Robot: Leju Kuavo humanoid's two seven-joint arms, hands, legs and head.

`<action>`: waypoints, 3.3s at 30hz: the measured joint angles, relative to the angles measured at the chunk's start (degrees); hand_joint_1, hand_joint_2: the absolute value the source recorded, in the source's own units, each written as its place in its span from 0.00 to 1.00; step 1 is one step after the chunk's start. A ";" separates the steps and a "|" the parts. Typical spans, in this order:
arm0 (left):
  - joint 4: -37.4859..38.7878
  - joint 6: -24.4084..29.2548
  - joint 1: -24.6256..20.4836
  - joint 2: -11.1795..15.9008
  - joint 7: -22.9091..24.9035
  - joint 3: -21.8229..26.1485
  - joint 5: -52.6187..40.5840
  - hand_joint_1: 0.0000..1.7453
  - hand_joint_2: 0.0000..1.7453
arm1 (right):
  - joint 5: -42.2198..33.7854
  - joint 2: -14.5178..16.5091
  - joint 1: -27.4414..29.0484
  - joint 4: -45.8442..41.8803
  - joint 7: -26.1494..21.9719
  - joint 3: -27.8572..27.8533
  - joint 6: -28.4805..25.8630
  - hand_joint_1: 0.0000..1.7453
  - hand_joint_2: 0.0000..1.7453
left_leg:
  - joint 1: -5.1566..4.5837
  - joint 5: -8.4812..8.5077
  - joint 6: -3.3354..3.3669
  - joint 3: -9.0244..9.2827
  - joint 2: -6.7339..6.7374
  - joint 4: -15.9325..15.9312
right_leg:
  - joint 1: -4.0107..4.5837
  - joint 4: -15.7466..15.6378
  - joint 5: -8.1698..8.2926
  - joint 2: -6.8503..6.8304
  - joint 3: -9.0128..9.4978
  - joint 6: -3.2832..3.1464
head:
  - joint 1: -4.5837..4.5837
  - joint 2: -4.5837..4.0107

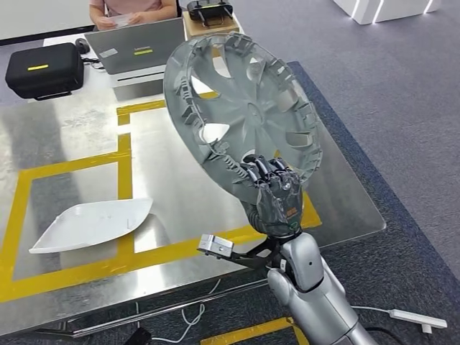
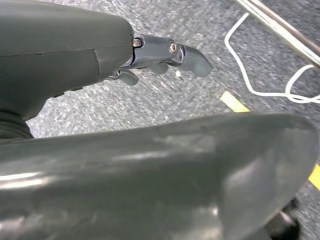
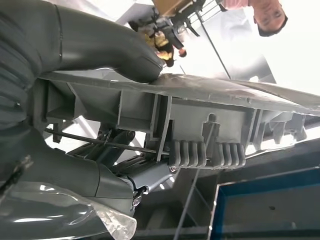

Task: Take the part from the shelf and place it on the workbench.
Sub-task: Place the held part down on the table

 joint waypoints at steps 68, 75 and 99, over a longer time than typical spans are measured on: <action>-0.02 -0.72 -0.42 0.70 1.54 0.00 -0.10 0.00 0.00 | 3.03 -2.24 -4.64 3.77 2.27 9.09 4.36 1.00 1.00 | 0.52 0.91 2.75 2.20 -2.87 -2.98 | -0.80 13.12 -5.39 2.58 -6.56 2.45 | 0.30 -0.01; -0.02 -0.71 -0.24 0.84 1.60 0.00 -0.11 0.00 0.00 | 3.02 -2.53 -4.56 4.50 2.41 9.29 4.36 1.00 1.00 | 1.47 -0.30 -0.19 0.43 -7.34 0.07 | -1.66 0.44 -0.46 6.11 0.47 1.87 | 0.50 0.01; -0.02 -0.66 -0.06 0.78 1.62 -0.02 -0.10 0.00 0.00 | 1.67 -2.74 -4.27 4.33 3.70 7.87 5.86 1.00 1.00 | -0.08 0.30 0.81 -0.79 -0.74 0.23 | -0.21 -1.62 -1.56 0.77 2.95 -0.34 | 0.62 0.00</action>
